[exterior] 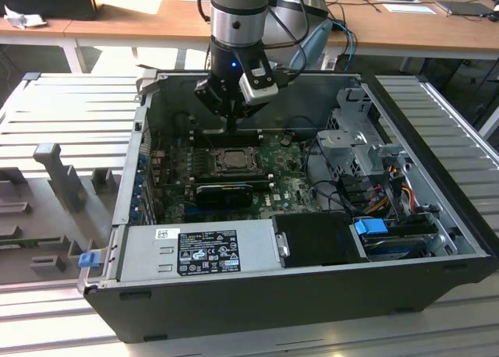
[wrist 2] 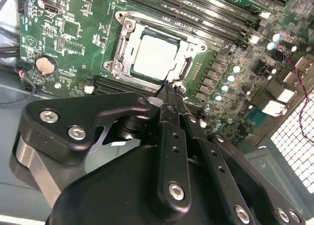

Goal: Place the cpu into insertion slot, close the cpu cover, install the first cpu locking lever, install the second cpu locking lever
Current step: 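Install the first cpu locking lever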

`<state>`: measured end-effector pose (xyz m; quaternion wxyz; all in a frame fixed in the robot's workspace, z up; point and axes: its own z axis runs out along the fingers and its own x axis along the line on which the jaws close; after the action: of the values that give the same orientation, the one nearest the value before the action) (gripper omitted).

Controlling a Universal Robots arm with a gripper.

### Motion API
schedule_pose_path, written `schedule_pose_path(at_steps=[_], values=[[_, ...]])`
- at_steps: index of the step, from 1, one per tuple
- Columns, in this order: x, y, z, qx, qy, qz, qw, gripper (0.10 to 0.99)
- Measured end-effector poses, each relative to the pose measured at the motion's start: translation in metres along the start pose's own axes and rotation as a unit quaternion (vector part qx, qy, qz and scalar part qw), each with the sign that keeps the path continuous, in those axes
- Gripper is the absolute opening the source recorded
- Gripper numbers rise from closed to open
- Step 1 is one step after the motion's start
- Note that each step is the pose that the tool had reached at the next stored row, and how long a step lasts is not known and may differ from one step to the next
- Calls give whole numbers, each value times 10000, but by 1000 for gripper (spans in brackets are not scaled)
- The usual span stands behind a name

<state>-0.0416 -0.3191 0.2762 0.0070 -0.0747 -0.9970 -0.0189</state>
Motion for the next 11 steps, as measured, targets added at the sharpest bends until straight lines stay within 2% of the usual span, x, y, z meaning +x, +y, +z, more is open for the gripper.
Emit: schedule_pose_path(at_steps=[3,5,7,11], values=[[0,0,0,1,-9,-200,9998,106],[0,0,1,1,-21,-412,9991,106],[0,0,0,3,-29,-681,9977,106],[0,0,0,5,-30,-973,9952,106]])
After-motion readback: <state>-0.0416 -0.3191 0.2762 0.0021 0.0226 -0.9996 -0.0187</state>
